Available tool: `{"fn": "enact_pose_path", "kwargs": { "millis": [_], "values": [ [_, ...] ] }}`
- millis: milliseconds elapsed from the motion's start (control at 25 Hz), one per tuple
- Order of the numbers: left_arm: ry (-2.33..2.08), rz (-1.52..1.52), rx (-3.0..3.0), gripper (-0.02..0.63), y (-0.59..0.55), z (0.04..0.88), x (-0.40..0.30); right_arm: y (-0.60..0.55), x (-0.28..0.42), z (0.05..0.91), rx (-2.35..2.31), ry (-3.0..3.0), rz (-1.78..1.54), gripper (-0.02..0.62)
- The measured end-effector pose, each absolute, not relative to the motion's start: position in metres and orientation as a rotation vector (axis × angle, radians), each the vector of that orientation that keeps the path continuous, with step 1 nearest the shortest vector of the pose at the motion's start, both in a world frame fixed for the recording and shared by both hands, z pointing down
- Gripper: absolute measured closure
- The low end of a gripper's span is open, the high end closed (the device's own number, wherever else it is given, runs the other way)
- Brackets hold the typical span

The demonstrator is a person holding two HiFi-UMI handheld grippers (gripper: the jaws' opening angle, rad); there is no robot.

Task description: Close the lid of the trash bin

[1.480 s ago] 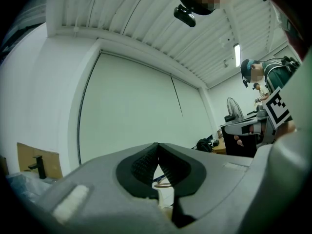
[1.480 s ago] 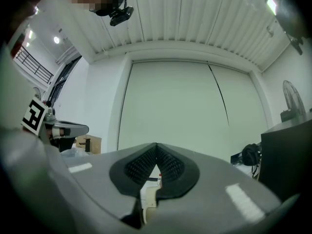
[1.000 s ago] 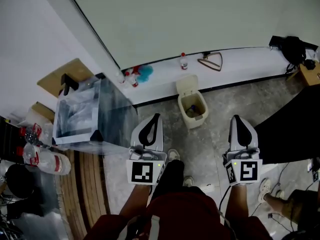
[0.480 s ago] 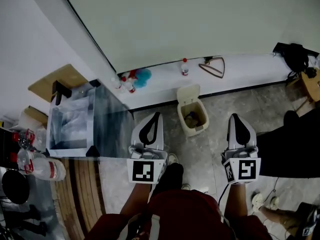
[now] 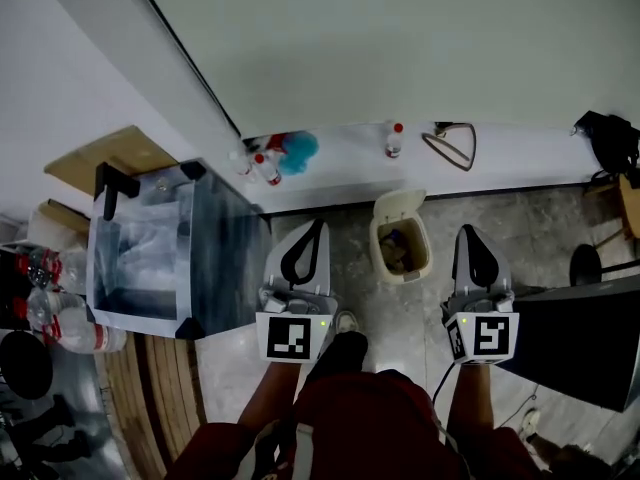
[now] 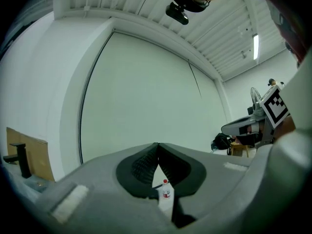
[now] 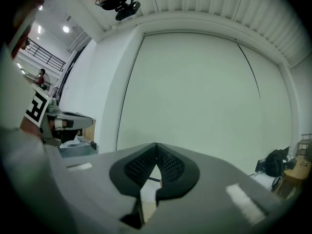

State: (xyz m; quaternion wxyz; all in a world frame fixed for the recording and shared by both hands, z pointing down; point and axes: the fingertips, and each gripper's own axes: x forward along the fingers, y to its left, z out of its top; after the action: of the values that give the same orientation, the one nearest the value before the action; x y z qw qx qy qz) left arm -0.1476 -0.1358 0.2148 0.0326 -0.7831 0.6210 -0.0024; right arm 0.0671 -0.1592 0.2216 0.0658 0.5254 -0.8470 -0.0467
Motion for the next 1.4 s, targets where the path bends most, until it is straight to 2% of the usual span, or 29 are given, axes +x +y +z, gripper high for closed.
{"fn": "enact_pose_path", "kwargs": {
  "millis": [320,840,1400],
  "values": [
    [1.947,-0.028,-2.462,0.609,-0.188,0.257,-0.166,-0.213,0.029,0.26,1.492,-2.528,-0.063,0.595],
    [2.102,-0.192,-2.521,0.609,-0.25,0.356,-0.122,-0.293,0.049,0.395,1.176,-2.492,0.105,0.593],
    [2.376,-0.423,-2.451,0.609,-0.264,0.447,-0.095,-0.338,0.034,0.521,0.71,-2.449,0.148,0.484]
  ]
}}
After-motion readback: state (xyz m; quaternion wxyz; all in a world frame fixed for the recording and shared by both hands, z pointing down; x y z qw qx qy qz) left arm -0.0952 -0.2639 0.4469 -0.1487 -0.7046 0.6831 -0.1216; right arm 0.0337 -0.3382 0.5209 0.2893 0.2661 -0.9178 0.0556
